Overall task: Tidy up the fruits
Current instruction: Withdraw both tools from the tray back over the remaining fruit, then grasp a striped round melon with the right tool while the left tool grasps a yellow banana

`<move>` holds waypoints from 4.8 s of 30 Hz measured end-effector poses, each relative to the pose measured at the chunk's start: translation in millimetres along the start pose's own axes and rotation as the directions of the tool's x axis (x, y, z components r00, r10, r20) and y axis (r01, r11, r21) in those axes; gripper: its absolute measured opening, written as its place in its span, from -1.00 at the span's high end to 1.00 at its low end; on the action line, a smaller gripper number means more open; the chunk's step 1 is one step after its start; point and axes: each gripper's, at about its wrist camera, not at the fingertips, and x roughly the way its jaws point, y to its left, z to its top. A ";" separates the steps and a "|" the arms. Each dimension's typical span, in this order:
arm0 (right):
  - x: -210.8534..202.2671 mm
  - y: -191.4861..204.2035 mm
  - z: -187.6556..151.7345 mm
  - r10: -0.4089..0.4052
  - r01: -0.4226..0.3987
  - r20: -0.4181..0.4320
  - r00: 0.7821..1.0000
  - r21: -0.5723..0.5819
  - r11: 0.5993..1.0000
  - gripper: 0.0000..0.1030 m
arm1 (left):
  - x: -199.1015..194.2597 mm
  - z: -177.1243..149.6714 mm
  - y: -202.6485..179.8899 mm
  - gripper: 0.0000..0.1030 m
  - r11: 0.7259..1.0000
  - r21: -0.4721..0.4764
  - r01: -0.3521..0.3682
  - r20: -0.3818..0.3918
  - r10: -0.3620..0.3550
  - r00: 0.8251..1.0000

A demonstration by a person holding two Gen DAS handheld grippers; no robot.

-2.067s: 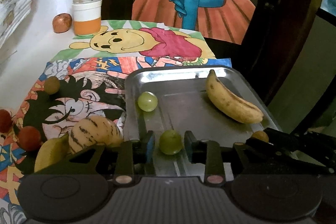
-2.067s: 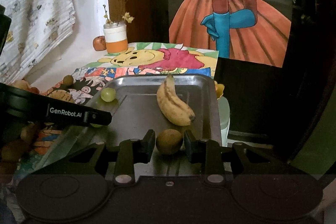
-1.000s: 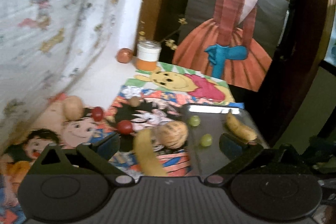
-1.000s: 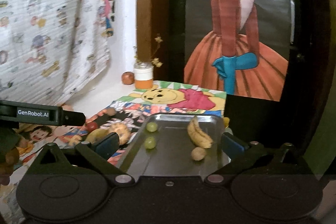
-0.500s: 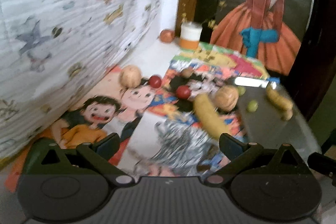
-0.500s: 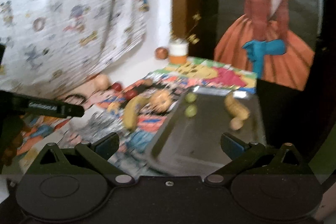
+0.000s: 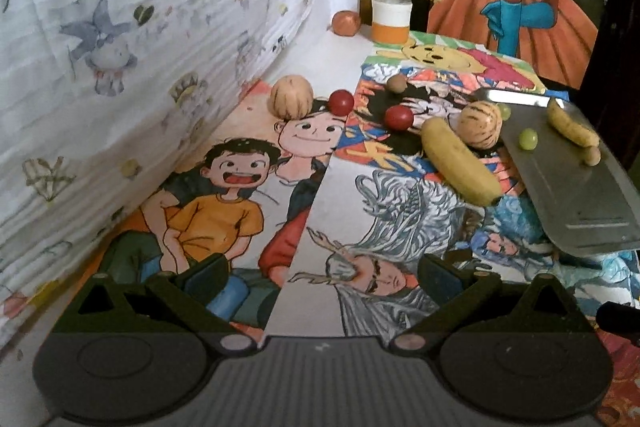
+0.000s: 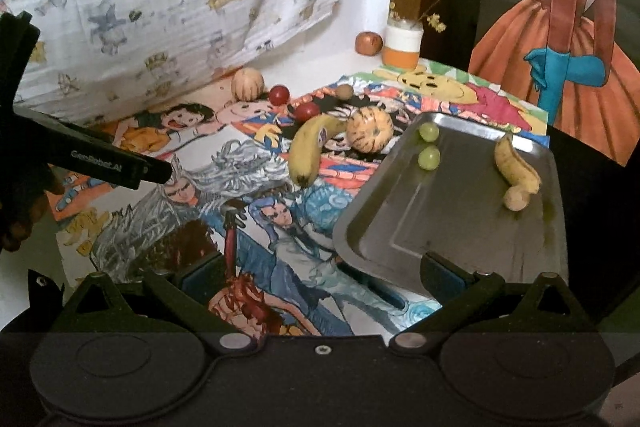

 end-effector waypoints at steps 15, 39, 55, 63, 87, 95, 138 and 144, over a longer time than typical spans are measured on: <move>16.8 -8.1 3.4 -0.031 0.030 -0.026 0.999 -0.029 0.999 -0.99 | 15.2 2.8 -0.1 -0.99 1.000 -0.021 -0.006 -0.040 0.006 0.999; -29.2 -36.2 121.9 -0.013 0.210 0.454 0.891 -0.386 0.898 -0.99 | 13.8 68.7 -22.0 -0.99 1.000 0.011 0.029 0.098 -0.030 0.995; 76.0 -60.2 84.9 0.028 0.141 0.248 0.968 -0.635 0.760 -0.99 | 55.2 84.4 -55.6 -0.99 0.984 0.019 0.179 0.068 -0.180 0.981; 108.8 -62.9 80.6 0.078 0.073 0.187 0.979 -0.684 0.726 -0.95 | 84.6 88.9 -60.1 -0.99 0.974 0.029 0.224 0.005 -0.224 0.975; 157.6 -76.9 85.1 0.180 -0.098 0.053 0.982 -0.673 0.733 -0.55 | 121.3 96.4 -74.1 0.06 0.944 0.013 0.329 -0.085 -0.327 0.941; 168.5 -72.6 86.8 0.190 -0.117 0.040 0.981 -0.659 0.743 -0.40 | 126.4 98.4 -74.4 0.10 0.949 -0.012 0.316 -0.096 -0.315 0.944; 176.7 -74.1 90.5 0.234 -0.174 0.053 0.971 -0.516 0.839 -0.08 | 117.4 95.1 -58.3 0.25 0.932 -0.118 0.343 -0.066 -0.352 0.934; 173.2 -74.7 87.7 0.223 -0.166 0.054 0.973 -0.506 0.847 -0.08 | 120.4 94.5 -58.2 0.24 0.932 -0.122 0.340 -0.073 -0.350 0.934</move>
